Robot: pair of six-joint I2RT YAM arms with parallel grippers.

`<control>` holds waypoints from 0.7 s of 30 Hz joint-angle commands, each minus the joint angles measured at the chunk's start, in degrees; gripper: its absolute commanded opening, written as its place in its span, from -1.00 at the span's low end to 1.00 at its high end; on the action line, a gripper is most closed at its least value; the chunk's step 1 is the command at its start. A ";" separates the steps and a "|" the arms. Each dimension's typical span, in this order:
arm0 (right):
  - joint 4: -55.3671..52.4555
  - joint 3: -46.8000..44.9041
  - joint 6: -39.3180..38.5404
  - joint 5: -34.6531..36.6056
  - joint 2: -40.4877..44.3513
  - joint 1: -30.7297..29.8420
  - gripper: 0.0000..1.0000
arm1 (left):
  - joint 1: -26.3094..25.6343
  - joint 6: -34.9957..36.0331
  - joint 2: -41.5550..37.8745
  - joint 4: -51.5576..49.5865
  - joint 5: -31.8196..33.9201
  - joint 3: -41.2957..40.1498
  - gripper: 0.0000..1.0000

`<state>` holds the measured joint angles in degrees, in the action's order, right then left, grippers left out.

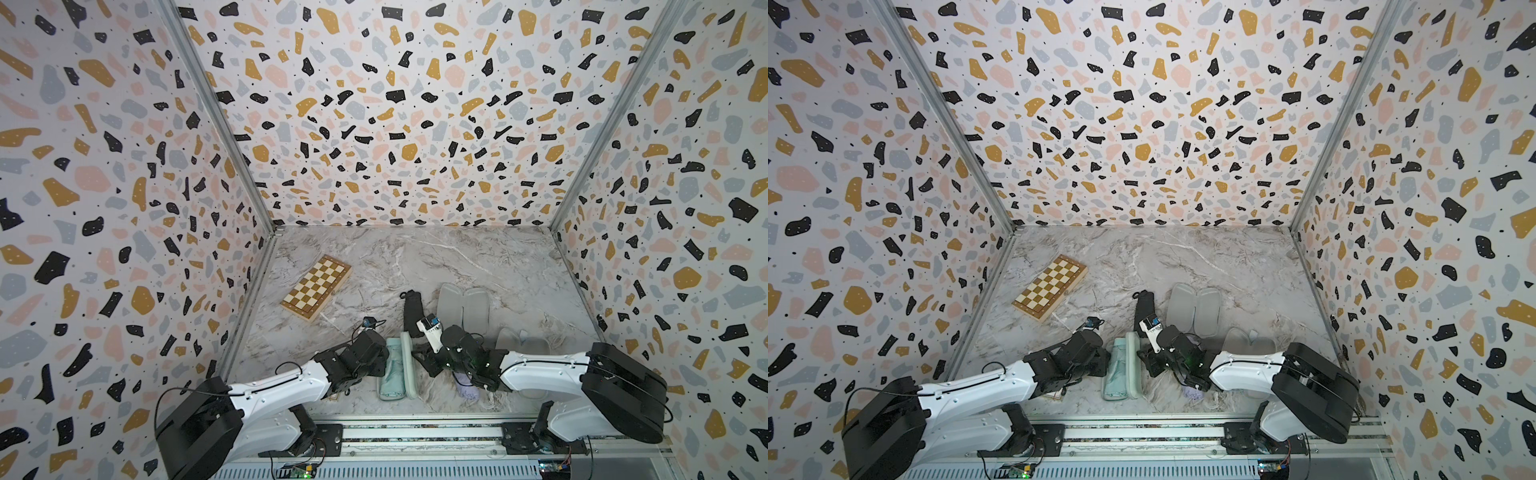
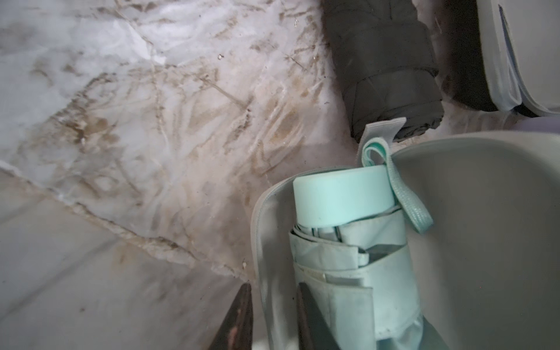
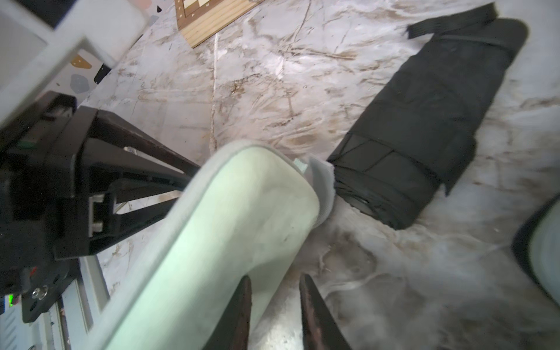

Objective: Put umbrellas into zippered umbrella sleeves
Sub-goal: Close the umbrella sleeve at the center of the board.

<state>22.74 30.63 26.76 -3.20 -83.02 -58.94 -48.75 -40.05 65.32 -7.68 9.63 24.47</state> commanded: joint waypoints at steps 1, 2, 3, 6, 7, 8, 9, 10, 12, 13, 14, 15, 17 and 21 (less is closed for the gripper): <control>-0.30 2.89 0.09 0.86 -1.61 -1.00 -0.32 | 0.20 -0.51 -0.81 0.45 2.05 -0.89 -0.50; -0.18 3.05 0.26 0.83 -2.08 -1.16 -0.30 | 0.16 -0.34 -1.29 0.77 1.74 -1.03 -0.50; -0.11 3.20 0.27 0.67 -2.59 -1.41 -0.28 | 0.18 -0.20 -2.02 0.90 1.58 -1.24 -0.51; -0.26 3.90 0.43 0.78 -3.61 -2.13 -0.19 | 0.22 -1.73 -4.47 -3.12 6.13 -0.95 -0.52; -0.40 4.02 0.52 0.93 -3.72 -2.30 -0.16 | 0.22 -2.39 -5.19 -5.56 8.24 -0.83 -0.52; -0.34 4.04 0.56 1.08 -3.81 -2.49 -0.12 | 0.31 -3.09 -5.98 -7.69 10.63 -0.86 -0.51; -0.41 4.01 0.69 1.18 -3.86 -2.58 -0.07 | 0.23 -3.97 -6.60 -10.09 12.99 -0.70 -0.50; -0.19 4.01 0.76 1.27 -4.00 -2.72 -0.01 | 0.24 -4.70 -7.22 -12.04 14.62 -0.44 -0.49; 0.19 4.15 0.84 1.01 -4.74 -2.76 0.13 | 0.28 -4.69 -8.56 -13.03 14.83 -0.27 -0.43; 0.39 4.26 0.77 0.70 -5.31 -2.76 0.17 | 0.21 -4.13 -9.34 -12.13 13.39 -0.31 -0.39; 0.45 4.50 0.83 0.57 -5.80 -2.77 0.21 | 0.32 -3.62 -10.18 -10.84 11.67 -0.58 -0.33; 0.57 4.55 0.92 0.40 -6.21 -2.82 0.25 | 0.27 -3.11 -11.00 -9.13 9.37 -1.01 -0.23; 1.21 4.49 1.19 -0.02 -6.82 -2.77 0.32 | 0.28 -2.95 -12.40 -6.96 6.12 -1.77 0.07; 1.77 4.19 1.39 -0.34 -7.15 -2.73 0.42 | 0.23 -3.72 -14.14 -7.19 4.50 -2.26 0.50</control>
<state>24.86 33.82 28.10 -3.03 -90.00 -61.41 -48.58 -43.24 52.23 -16.16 16.29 23.46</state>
